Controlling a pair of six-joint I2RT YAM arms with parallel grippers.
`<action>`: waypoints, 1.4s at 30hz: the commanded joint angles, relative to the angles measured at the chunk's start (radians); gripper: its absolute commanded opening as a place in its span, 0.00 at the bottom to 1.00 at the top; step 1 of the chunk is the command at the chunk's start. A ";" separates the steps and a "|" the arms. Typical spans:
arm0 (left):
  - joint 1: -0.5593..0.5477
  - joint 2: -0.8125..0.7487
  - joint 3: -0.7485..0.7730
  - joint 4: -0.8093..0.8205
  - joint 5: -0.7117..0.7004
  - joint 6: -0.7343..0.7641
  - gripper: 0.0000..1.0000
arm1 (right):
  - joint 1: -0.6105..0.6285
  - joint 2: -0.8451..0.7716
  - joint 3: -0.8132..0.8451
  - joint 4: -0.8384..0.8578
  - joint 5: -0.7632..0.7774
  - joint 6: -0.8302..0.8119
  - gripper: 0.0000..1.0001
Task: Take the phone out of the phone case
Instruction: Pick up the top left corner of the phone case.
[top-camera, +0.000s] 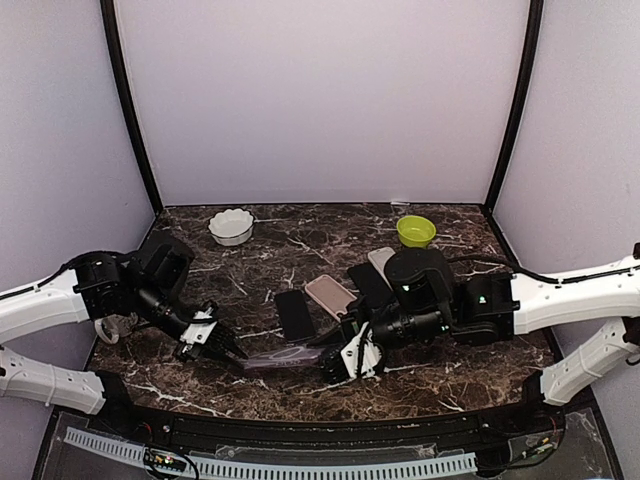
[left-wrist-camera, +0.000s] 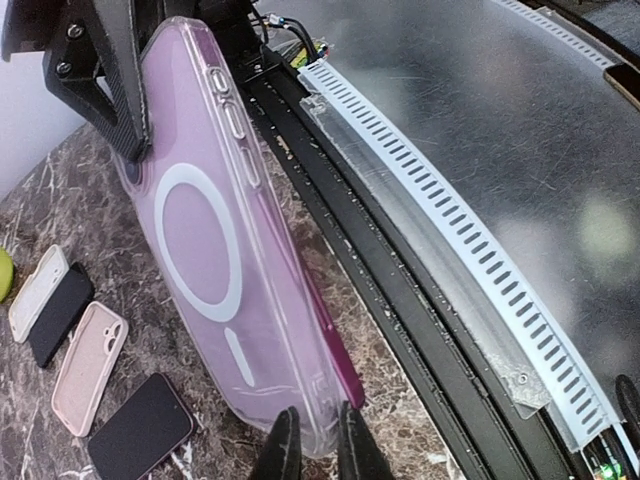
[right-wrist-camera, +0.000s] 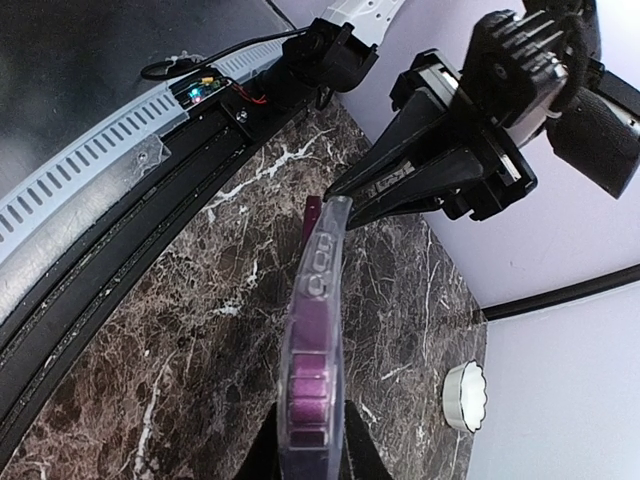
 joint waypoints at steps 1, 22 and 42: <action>0.004 -0.071 -0.061 0.318 -0.064 -0.043 0.00 | 0.076 0.009 0.017 0.284 -0.207 0.085 0.00; 0.003 -0.234 -0.277 0.628 -0.181 -0.169 0.31 | 0.075 0.000 -0.105 0.674 -0.198 0.415 0.00; 0.003 -0.352 -0.373 0.686 -0.203 -0.259 0.52 | 0.001 -0.059 -0.164 0.864 -0.011 0.697 0.00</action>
